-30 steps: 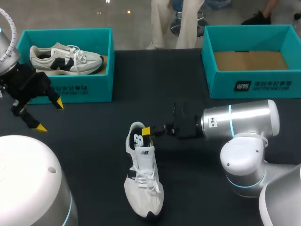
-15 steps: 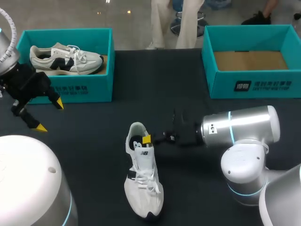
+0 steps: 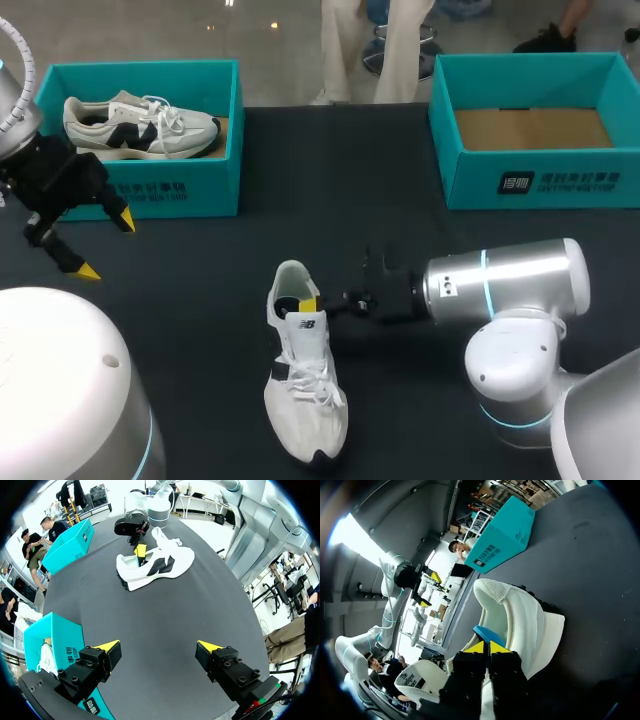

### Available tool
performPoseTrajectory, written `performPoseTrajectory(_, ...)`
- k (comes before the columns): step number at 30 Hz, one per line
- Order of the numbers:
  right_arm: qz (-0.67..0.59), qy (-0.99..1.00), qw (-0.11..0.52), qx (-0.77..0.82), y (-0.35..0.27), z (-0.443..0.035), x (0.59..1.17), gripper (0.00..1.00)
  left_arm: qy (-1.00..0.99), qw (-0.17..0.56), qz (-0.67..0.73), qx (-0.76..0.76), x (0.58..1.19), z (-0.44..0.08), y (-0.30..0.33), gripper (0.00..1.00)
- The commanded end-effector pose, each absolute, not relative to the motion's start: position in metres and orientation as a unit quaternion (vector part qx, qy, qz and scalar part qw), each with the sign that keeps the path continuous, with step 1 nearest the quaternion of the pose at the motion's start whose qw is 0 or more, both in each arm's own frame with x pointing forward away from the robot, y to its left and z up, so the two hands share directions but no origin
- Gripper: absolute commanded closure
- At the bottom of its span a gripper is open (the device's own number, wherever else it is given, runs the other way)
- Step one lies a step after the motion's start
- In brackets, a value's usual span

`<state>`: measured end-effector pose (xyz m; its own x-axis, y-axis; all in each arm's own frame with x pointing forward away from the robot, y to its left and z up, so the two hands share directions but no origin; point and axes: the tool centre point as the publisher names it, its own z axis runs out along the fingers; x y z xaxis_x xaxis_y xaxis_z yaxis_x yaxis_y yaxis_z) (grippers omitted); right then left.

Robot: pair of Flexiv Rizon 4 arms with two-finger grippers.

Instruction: Take the shoe out of the shoebox, open the shoe tongue, remove and reinsert the insole, then place the shoe into the shoebox

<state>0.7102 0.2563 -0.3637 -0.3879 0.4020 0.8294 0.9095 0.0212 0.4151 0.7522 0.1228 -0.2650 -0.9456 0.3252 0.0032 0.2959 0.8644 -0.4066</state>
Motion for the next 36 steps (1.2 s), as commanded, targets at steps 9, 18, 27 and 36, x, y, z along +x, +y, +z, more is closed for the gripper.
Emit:
performPoseTrajectory(9,-0.479,-0.701,0.212,-0.484,0.259,-0.322,0.731,0.0,-0.965,0.036,0.204,-0.161,0.752,-0.265,0.123,0.0)
performPoseTrajectory(18,-0.482,-0.711,0.168,-0.483,0.247,-0.292,0.74,0.0,-0.965,0.036,0.204,-0.161,0.752,-0.265,0.123,0.0)
performPoseTrajectory(27,-0.323,-0.721,0.103,-0.605,0.246,-0.266,0.736,0.0,-0.965,0.036,0.204,-0.161,0.752,-0.265,0.123,0.0)
performPoseTrajectory(36,-0.019,-0.716,0.003,-0.698,0.262,-0.253,0.723,0.0,-0.965,0.036,0.204,-0.161,0.752,-0.265,0.123,0.0)
